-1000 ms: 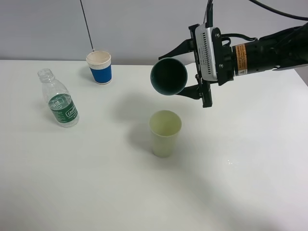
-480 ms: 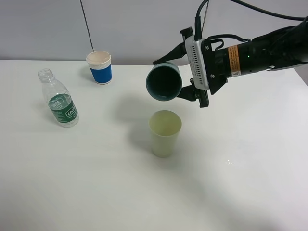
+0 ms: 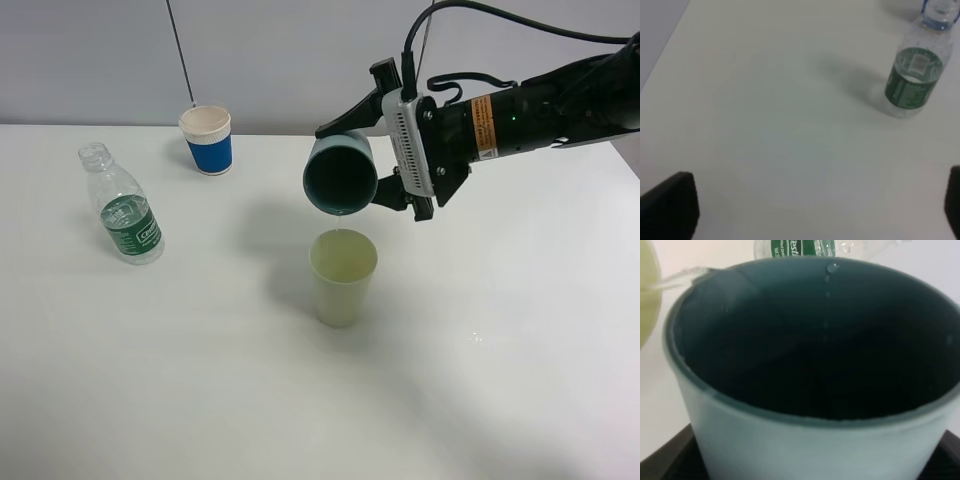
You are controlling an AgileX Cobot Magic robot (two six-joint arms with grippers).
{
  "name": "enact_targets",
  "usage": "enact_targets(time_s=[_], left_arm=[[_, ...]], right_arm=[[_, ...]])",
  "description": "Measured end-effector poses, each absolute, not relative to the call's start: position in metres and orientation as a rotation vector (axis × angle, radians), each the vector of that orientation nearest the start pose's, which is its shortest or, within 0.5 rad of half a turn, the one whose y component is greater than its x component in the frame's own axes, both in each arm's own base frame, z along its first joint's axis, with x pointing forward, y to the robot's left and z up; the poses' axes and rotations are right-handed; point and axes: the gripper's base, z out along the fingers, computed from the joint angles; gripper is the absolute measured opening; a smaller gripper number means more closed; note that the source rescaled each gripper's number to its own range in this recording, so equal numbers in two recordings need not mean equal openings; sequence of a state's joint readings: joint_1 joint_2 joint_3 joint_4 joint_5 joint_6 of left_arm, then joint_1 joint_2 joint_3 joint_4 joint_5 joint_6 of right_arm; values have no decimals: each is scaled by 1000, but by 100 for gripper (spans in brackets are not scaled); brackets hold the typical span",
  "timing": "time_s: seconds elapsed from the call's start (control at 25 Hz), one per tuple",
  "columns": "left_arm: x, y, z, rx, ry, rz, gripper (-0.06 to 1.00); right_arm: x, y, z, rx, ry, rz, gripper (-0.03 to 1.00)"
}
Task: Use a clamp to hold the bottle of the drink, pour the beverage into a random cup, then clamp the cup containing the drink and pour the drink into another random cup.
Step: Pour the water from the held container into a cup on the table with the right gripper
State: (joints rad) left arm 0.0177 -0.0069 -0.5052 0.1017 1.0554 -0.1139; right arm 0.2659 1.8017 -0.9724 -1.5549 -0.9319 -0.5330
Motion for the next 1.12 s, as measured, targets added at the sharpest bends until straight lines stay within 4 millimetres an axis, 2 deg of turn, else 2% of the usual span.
enact_targets(time_s=[0.2, 1.12], left_arm=[[-7, 8, 279, -138, 2019, 60, 100], [-7, 8, 279, -138, 2019, 60, 100]], right_arm=[[309, 167, 199, -1960, 299, -103, 4], [311, 166, 198, -2000, 206, -207, 4]])
